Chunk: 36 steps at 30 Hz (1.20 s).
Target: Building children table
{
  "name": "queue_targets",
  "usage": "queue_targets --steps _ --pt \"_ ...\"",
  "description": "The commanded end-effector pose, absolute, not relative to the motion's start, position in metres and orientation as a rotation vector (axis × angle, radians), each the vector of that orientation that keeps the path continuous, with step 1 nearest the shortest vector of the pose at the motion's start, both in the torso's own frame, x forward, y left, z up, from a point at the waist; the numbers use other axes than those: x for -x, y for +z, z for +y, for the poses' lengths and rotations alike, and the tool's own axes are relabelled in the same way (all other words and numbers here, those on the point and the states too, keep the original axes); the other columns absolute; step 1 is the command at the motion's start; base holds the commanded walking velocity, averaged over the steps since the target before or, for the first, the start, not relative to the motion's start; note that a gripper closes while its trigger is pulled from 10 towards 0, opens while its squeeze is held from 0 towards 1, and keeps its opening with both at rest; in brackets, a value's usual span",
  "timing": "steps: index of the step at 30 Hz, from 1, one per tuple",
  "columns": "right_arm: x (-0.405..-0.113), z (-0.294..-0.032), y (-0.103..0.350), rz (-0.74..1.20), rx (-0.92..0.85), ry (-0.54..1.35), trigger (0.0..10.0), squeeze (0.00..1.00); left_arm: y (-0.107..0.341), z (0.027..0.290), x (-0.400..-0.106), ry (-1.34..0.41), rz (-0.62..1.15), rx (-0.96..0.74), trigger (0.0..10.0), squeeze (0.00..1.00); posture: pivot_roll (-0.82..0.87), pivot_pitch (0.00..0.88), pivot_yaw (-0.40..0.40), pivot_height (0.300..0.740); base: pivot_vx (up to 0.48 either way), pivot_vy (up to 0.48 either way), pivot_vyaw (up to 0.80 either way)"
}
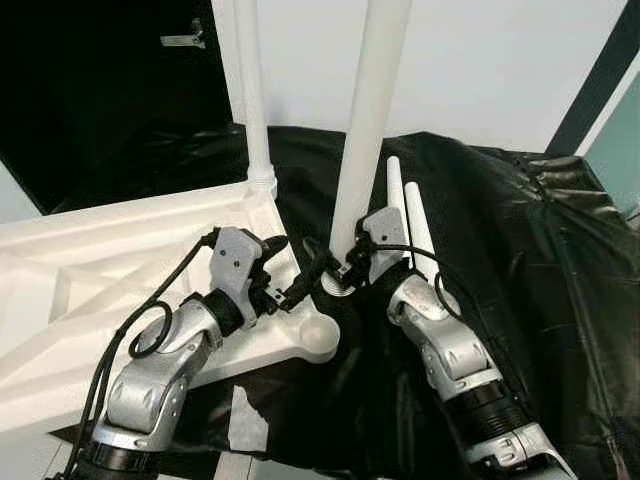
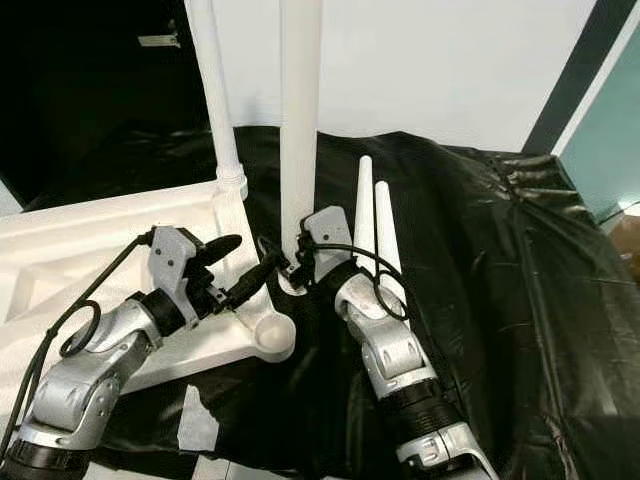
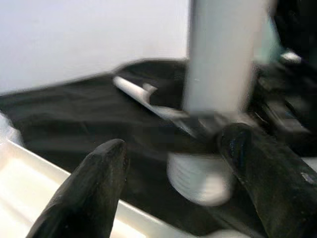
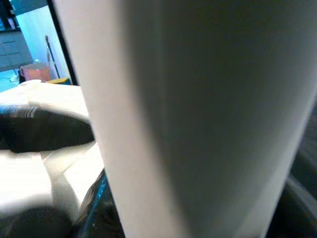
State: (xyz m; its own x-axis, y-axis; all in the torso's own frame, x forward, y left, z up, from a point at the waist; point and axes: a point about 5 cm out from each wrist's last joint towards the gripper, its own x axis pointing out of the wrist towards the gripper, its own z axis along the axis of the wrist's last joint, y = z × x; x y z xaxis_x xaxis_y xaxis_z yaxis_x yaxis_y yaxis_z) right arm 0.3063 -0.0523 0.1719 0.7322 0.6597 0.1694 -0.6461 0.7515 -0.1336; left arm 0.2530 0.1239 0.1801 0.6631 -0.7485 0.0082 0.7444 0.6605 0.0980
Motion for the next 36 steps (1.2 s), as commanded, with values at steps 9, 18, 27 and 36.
queue_targets --steps 9,18,27,36 --pt "-0.286 -0.041 0.187 -0.288 -0.013 0.895 10.0 0.00 0.161 0.133 -0.207 -1.089 0.129 -0.125 10.0 0.00 0.10 0.000 -0.059 0.740 0.000 0.000 0.00" --pt "-0.277 -0.040 0.178 -0.243 -0.015 0.947 10.0 0.00 0.153 0.145 -0.204 -1.057 0.191 -0.264 10.0 0.00 0.11 0.000 -0.064 0.740 0.000 0.000 0.00" --pt "-0.277 -0.049 0.177 -0.233 -0.012 0.922 10.0 0.00 0.133 0.161 -0.218 -0.946 0.286 -0.480 10.0 0.00 0.10 0.000 -0.049 0.740 0.000 0.000 0.00" --pt "-0.277 -0.051 0.179 -0.234 -0.015 0.913 10.0 0.00 0.129 0.171 -0.220 -0.951 0.337 -0.542 9.3 0.00 0.09 0.000 -0.044 0.740 0.000 0.000 0.00"
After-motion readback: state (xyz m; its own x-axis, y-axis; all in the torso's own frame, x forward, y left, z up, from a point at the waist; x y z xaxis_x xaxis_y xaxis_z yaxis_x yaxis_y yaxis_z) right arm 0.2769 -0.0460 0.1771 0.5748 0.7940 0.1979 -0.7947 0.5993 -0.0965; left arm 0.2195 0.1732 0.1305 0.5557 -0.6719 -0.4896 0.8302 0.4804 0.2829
